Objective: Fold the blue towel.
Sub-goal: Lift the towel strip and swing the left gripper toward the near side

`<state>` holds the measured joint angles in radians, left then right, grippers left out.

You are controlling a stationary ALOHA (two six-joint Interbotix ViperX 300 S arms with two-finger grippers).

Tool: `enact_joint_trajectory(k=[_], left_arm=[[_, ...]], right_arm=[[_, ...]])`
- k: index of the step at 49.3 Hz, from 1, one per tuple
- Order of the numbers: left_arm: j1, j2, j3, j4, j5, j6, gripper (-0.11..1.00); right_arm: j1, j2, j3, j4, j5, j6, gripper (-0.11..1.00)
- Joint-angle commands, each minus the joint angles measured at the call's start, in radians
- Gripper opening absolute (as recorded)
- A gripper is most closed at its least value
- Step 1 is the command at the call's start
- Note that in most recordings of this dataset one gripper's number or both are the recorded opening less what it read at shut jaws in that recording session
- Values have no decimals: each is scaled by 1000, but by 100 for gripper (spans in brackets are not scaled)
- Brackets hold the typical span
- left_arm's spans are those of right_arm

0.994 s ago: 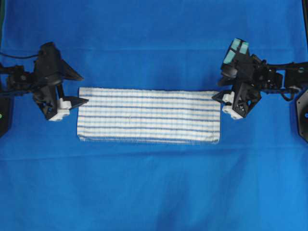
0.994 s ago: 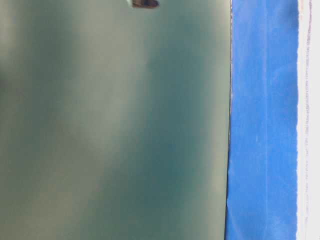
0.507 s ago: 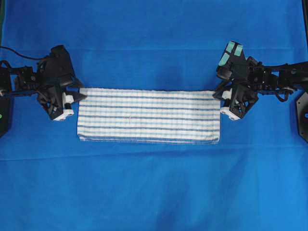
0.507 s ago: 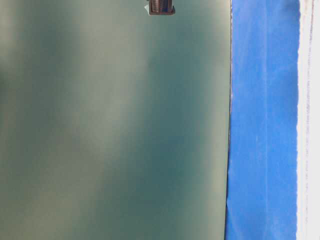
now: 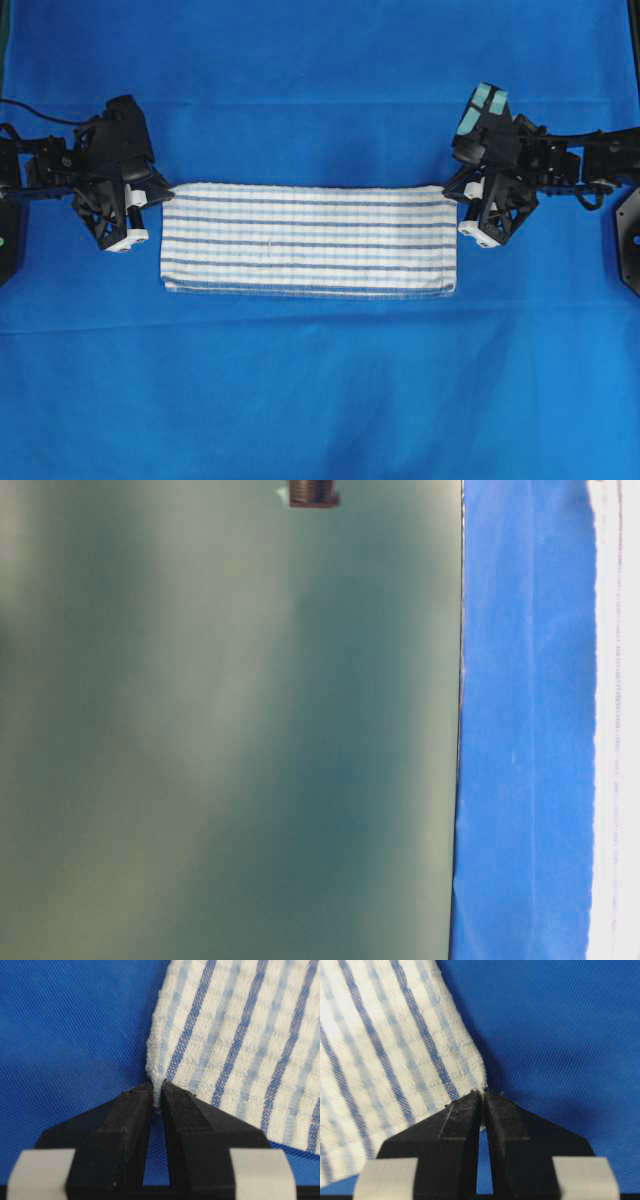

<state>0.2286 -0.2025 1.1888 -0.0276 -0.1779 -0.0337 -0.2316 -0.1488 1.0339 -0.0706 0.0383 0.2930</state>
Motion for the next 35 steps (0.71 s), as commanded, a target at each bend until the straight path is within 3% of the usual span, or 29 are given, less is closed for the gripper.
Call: enact_joint_trajectory(k=[1,15,26,35], left_arm=[[2,-63,-23,2,35,0,4],[-55,-291,-64,2,199,-11,4],[-129,-479,-44,0,215,-21,4],[-152,-549,-31,-2,215,-29,4]], right_arm=[[-2,-67,-17,0,12,5,4],[17,-296,-28,5,144,8,4],[64,-442,-23,8,186,9,4],[84,-494,-17,14,190,9,4]])
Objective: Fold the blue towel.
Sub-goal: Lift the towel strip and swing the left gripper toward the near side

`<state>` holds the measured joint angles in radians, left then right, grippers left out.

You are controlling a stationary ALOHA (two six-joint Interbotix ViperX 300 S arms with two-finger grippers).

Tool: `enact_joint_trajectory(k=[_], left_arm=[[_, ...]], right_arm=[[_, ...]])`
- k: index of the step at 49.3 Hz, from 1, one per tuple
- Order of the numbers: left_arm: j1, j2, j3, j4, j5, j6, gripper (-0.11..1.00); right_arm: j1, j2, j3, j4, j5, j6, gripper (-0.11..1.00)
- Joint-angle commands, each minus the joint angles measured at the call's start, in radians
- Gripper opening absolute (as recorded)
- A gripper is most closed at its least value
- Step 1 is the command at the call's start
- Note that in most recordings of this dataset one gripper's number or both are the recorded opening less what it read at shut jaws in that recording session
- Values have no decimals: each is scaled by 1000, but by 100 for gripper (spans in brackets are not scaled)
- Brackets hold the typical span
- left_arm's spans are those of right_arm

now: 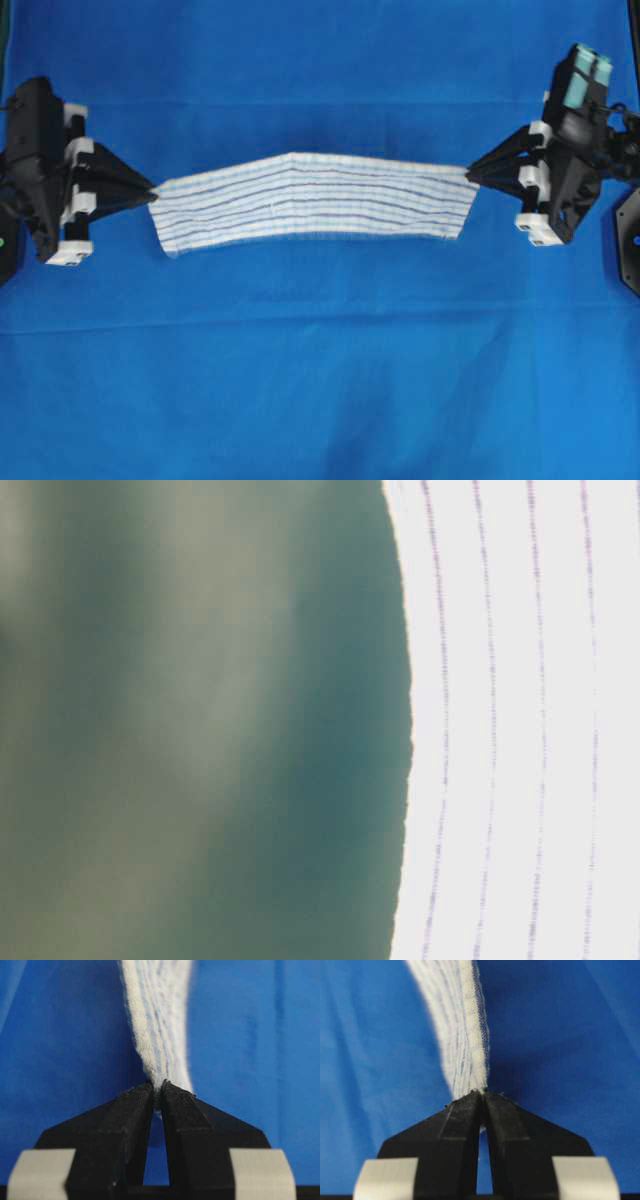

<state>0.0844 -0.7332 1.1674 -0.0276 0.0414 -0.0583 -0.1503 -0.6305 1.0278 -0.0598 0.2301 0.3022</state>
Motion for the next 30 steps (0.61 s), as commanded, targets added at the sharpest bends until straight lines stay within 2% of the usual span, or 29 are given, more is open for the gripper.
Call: enact_joint_trajectory(k=[1,12,21,30], left_arm=[[-9,-21,-8,-2,-5,-8,4],[-40,-9,-9,-2,-44,-38,4],[-117,72,-25,-2,-175,-51,4],[-189,209,-78,-3,-278,-51,4]], right_arm=[[3,-15,-11,2,-2,0,4],[-14,20,-23,-2,-23,0,4],[-106,87,-51,-8,-75,-5,4],[-201,169,-100,-28,-129,-14,4]])
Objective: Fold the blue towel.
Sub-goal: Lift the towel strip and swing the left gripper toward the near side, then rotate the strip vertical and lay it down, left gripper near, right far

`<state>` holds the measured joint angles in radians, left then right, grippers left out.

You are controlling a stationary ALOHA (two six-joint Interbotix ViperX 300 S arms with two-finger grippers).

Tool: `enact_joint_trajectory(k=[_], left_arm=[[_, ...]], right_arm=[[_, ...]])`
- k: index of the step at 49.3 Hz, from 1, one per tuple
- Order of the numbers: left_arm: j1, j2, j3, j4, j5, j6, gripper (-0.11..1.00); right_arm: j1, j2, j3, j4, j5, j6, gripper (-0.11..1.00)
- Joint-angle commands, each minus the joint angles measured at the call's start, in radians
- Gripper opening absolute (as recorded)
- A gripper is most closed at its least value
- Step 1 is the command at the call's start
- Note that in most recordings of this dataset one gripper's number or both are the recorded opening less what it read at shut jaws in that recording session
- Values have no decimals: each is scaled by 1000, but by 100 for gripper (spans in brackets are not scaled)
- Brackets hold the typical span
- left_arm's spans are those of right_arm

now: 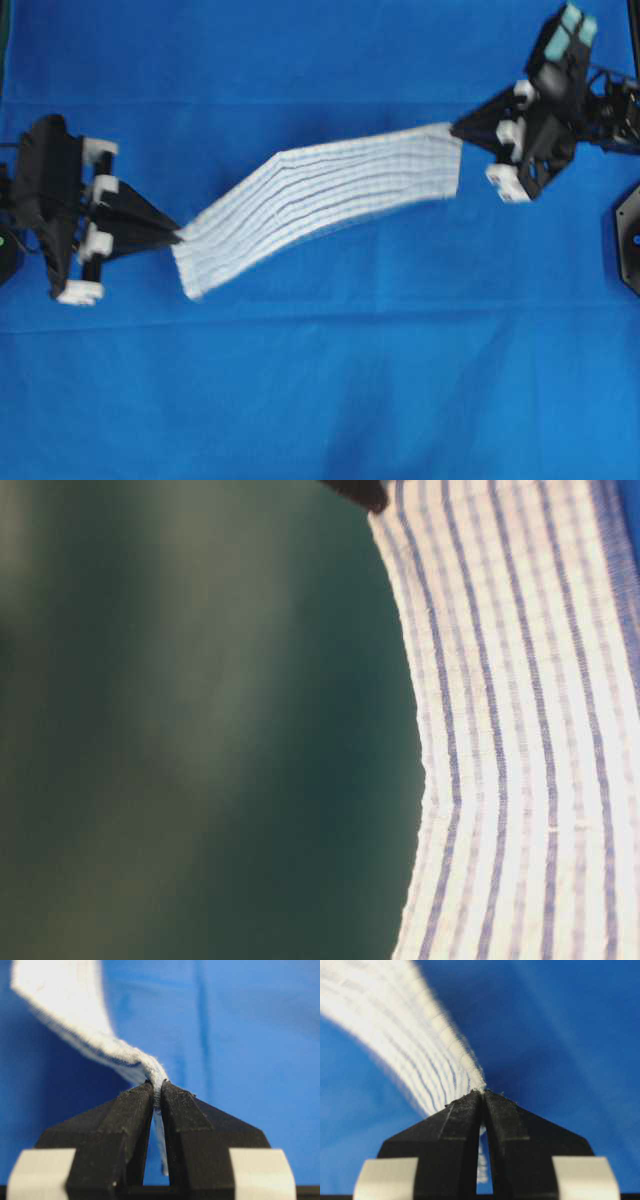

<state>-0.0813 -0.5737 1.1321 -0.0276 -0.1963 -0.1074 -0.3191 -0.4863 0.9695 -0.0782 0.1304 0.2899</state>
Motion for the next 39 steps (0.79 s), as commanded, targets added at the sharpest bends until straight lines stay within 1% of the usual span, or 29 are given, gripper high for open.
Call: enact_joint_trajectory(k=[1,7,12,25,31,39], left_arm=[[-29,67,-52,-3,-48,-2,4],[-60,184,-130,-3,-69,-2,4],[-80,270,-207,-2,-67,0,4],[-107,448,-391,-3,-66,3,4],[-121,511,-463,-2,-66,14,4],[-137,561,-529,-2,-66,18,4]], right_arm=[[-41,34,-49,-12,-35,-3,4],[-98,97,-94,-35,-63,-3,4],[-130,152,-138,-55,-72,-5,4],[-164,264,-253,-133,-78,-6,4],[-179,302,-299,-146,-78,-6,4],[-196,333,-337,-172,-78,-8,4]])
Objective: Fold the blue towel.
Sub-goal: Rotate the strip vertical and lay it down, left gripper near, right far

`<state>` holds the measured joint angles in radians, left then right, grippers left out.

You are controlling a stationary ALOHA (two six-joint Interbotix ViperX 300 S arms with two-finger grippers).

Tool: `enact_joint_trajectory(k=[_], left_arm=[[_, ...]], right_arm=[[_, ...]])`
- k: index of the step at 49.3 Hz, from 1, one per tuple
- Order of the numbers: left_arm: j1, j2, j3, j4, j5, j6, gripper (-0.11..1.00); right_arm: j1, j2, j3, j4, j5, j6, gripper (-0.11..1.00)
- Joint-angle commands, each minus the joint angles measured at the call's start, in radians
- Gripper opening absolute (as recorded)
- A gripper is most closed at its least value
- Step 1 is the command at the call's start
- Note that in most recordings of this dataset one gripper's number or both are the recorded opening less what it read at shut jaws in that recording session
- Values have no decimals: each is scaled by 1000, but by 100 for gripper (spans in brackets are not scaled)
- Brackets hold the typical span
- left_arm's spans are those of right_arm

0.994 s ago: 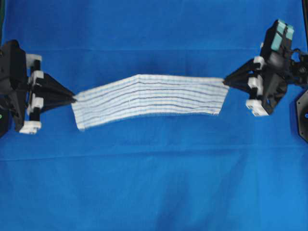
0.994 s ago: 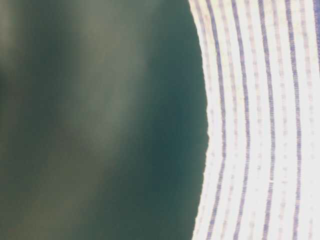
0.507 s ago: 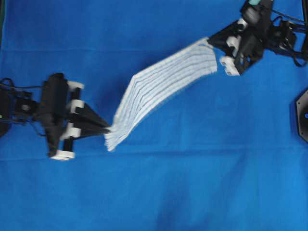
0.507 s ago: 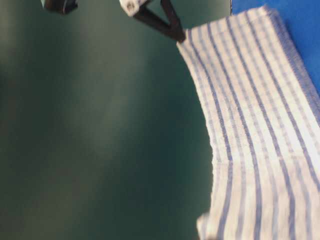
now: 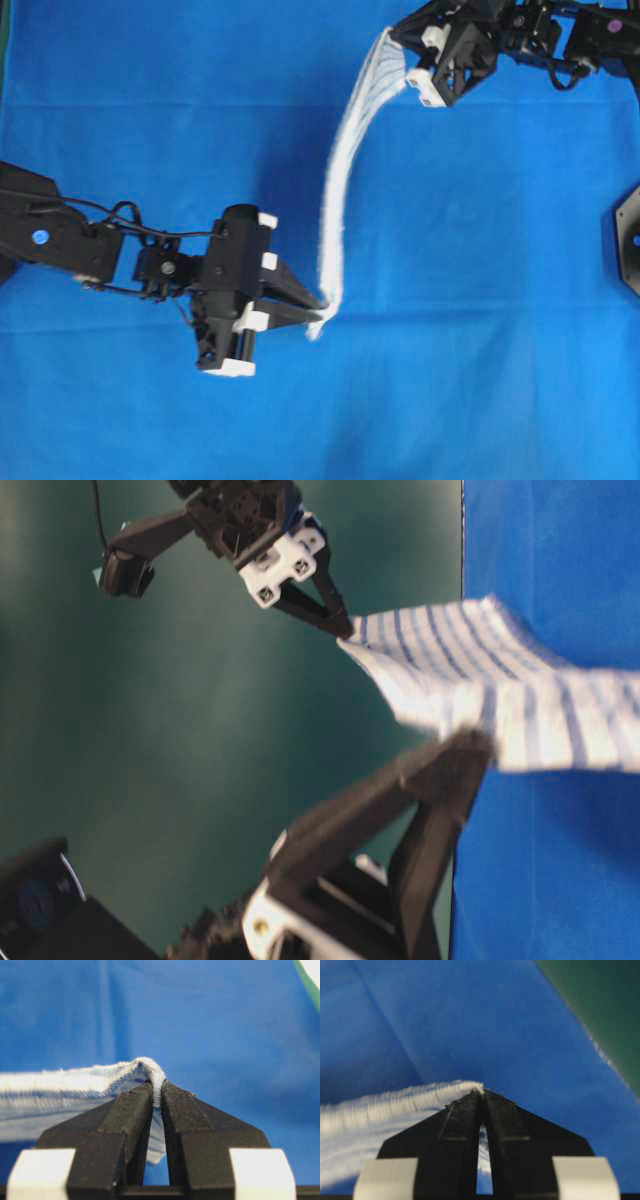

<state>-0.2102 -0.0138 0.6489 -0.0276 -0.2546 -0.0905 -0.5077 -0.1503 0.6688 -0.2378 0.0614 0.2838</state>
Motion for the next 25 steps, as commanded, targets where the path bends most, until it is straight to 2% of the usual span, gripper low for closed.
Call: enact_joint_trajectory(k=[1,14,25], left_arm=[[-9,6,-52,-2,-8,2,4],[-9,69,-137,2,-8,8,4],[8,156,-242,2,-17,58,4]], right_arm=[[-11,0,-41,-15,-9,-2,4],[-20,12,-55,-26,-9,-2,4],[-21,-26,-15,-26,-3,-2,4]])
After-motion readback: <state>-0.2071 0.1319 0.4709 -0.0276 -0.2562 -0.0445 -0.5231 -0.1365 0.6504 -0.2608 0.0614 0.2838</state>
